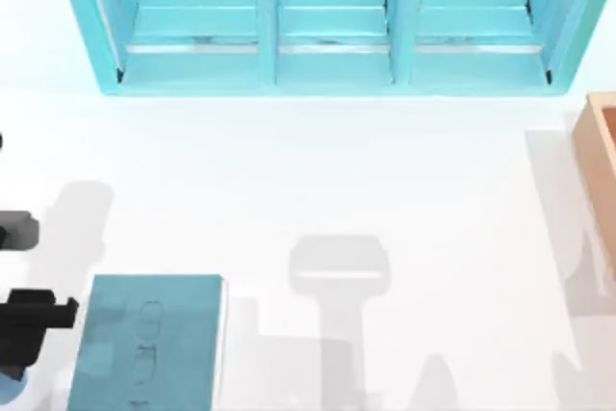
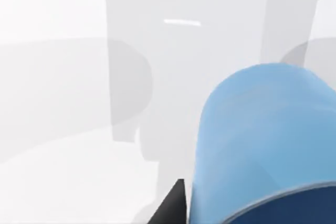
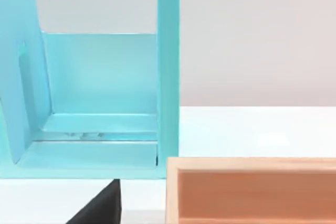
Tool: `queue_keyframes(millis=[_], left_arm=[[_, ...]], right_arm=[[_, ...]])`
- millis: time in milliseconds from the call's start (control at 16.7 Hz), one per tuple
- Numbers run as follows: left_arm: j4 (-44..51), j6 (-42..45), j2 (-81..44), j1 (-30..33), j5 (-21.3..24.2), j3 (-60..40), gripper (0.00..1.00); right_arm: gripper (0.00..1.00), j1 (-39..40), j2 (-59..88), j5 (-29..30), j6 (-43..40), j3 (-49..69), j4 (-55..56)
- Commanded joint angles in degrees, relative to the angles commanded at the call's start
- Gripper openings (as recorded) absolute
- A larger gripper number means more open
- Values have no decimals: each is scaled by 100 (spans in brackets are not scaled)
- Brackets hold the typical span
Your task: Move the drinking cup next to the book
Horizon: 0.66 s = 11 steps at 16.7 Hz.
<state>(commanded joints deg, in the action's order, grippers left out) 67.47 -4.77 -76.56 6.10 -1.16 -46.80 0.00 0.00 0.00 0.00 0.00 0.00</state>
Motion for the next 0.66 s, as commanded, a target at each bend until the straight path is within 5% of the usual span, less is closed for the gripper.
queue_keyframes(millis=[300, 660], left_arm=[[0, 0, 0, 0, 0, 0, 98], [0, 0, 0, 0, 0, 0, 100]], right_arm=[[100, 0, 0, 0, 0, 0, 0], [100, 0, 0, 0, 0, 0, 0]])
